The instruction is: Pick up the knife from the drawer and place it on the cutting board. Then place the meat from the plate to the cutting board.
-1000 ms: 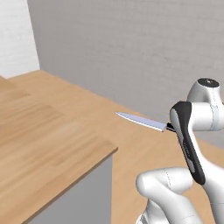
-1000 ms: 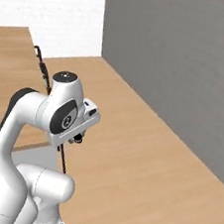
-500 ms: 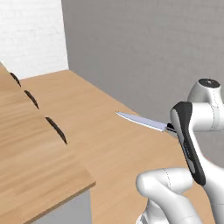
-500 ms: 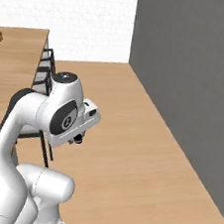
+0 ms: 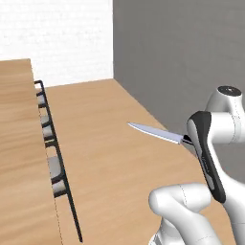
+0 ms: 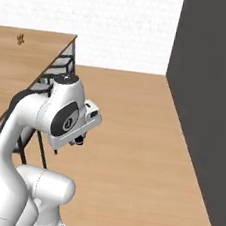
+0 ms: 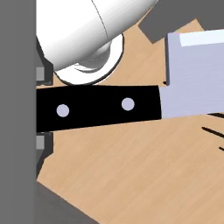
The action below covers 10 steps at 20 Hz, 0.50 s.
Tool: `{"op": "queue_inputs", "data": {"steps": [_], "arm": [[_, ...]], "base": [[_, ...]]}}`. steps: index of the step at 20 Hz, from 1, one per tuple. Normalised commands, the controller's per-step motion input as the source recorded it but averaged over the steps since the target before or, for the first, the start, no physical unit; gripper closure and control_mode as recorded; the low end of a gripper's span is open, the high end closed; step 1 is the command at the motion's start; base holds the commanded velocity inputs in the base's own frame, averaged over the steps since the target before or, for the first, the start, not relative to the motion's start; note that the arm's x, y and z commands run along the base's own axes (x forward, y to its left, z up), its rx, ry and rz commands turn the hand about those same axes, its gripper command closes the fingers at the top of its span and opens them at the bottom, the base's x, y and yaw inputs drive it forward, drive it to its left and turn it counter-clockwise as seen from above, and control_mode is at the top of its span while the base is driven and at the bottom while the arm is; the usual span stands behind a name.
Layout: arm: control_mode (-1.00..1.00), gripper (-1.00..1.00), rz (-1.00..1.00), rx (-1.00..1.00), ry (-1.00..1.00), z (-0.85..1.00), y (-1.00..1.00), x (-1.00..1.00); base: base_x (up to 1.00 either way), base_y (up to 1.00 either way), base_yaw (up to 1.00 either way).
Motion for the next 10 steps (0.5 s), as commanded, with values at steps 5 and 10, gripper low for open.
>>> {"op": "queue_inputs", "data": {"steps": [5,10], "arm": [[1.0,1.0,0.0,0.0,0.0,0.0,0.0,0.0],[1.0,1.0,0.0,0.0,0.0,0.0,0.0,0.0]], "base": [[1.0,-0.52,0.47],[0.98,-0.46,0.48]]}}
